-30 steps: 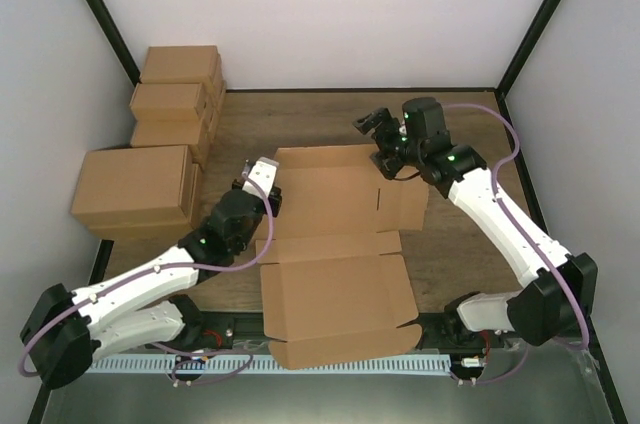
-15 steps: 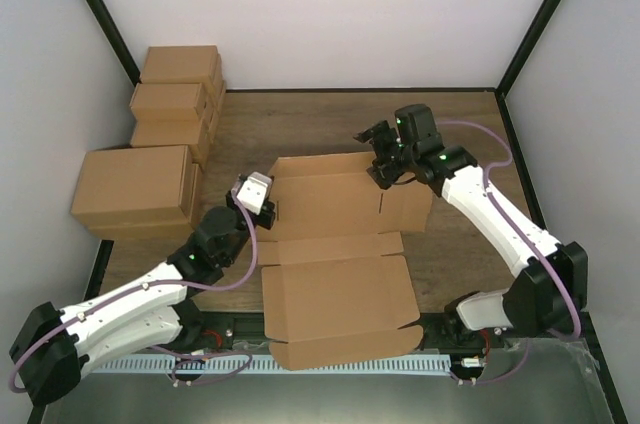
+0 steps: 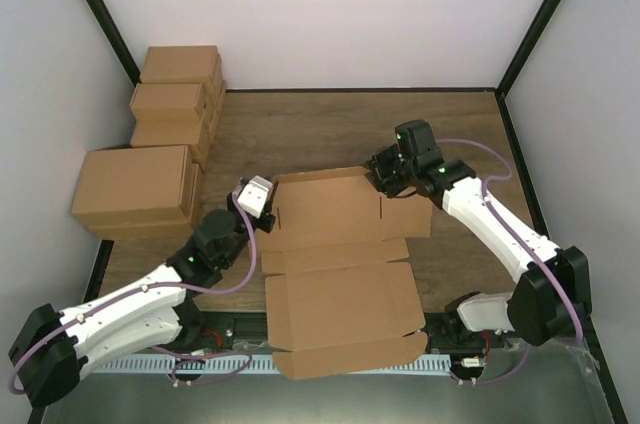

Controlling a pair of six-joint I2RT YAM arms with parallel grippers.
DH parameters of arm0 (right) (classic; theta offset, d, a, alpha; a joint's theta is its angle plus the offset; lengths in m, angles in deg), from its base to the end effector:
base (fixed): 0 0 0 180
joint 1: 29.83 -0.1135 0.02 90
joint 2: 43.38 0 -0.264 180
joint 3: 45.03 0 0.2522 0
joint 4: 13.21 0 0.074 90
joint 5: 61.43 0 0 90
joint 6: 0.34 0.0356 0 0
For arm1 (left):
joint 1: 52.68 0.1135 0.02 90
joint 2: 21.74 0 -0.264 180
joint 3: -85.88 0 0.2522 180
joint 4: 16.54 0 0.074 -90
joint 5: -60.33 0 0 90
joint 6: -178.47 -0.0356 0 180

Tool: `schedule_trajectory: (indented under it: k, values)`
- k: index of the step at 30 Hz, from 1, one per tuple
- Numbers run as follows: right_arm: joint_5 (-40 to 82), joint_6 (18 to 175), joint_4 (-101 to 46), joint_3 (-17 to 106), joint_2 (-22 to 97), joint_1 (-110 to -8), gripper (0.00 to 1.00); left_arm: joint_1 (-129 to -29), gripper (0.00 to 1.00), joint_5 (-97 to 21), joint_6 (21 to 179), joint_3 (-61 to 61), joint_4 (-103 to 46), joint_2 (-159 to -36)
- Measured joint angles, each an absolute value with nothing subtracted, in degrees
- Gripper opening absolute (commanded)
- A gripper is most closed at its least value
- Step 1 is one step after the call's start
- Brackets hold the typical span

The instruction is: Fold the paper box

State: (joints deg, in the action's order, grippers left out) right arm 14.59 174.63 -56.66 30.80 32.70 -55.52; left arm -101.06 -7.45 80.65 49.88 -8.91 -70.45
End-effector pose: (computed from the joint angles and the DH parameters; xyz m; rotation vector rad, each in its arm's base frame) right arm 0.2550 0.1322 0.2937 1.1906 2.3735 1.1174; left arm 0.1418 -0.1393 0.2469 0.5098 1.5770 -0.2169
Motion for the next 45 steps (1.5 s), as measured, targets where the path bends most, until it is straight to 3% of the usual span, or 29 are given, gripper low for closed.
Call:
schedule_trajectory:
  k: [4,6,10,12,14,17,19,25,30,31,32,38,43,45]
  values:
    - [14.0,174.8,-54.9,28.3,30.6,-55.5,0.01,-101.1,0.46,-8.1,81.5,49.9,-8.8,-68.8]
    - [13.6,174.7,-54.0,27.2,29.9,-55.5,0.01,-101.1,0.57,-8.6,82.5,49.7,-9.1,-68.3]
    - [12.7,174.2,-52.3,26.2,29.7,-55.5,0.03,-101.1,0.66,-10.5,86.1,46.8,-13.6,-68.2]
    - [12.5,173.9,-51.5,26.0,29.7,-55.5,0.15,-101.1,0.69,-10.7,88.4,43.7,-16.0,-68.6]
    - [12.6,173.2,-51.3,26.0,29.7,-55.5,0.19,-99.9,0.75,-11.0,91.7,38.4,-19.5,-71.2]
    - [13.1,171.0,-51.2,26.0,30.0,-55.5,0.20,-91.9,0.89,-15.5,98.0,26.9,-27.7,-81.2]
    - [13.2,168.4,-51.0,26.0,30.3,-55.5,0.20,-84.7,0.92,-20.8,102.1,20.8,-31.5,-89.6]
    - [12.9,157.3,-49.8,24.9,31.0,-55.5,0.23,-72.0,0.92,-34.1,110.6,21.2,-39.9,-107.6]
    - [11.0,150.9,-45.2,17.0,28.2,-55.5,0.37,-63.6,0.89,-43.4,113.8,24.2,-39.8,-112.6]
    - [10.3,149.6,-44.2,15.2,27.4,-55.5,0.47,-63.2,0.87,-44.6,113.8,23.8,-39.6,-113.3]
    - [10.0,148.9,-43.8,14.2,26.8,-55.5,0.49,-63.1,0.84,-45.6,113.8,23.5,-39.4,-113.9]
    - [9.0,143.9,-42.0,14.3,26.6,-55.5,0.49,-63.3,0.62,-51.0,112.2,19.6,-39.0,-118.4]
    - [8.5,138.7,-41.9,17.1,28.0,-55.5,0.50,-63.3,0.60,-52.7,111.7,18.0,-39.0,-122.2]
    - [8.4,137.1,-41.9,18.0,28.1,-55.5,0.50,-63.3,0.53,-53.0,111.6,17.0,-39.2,-123.9]
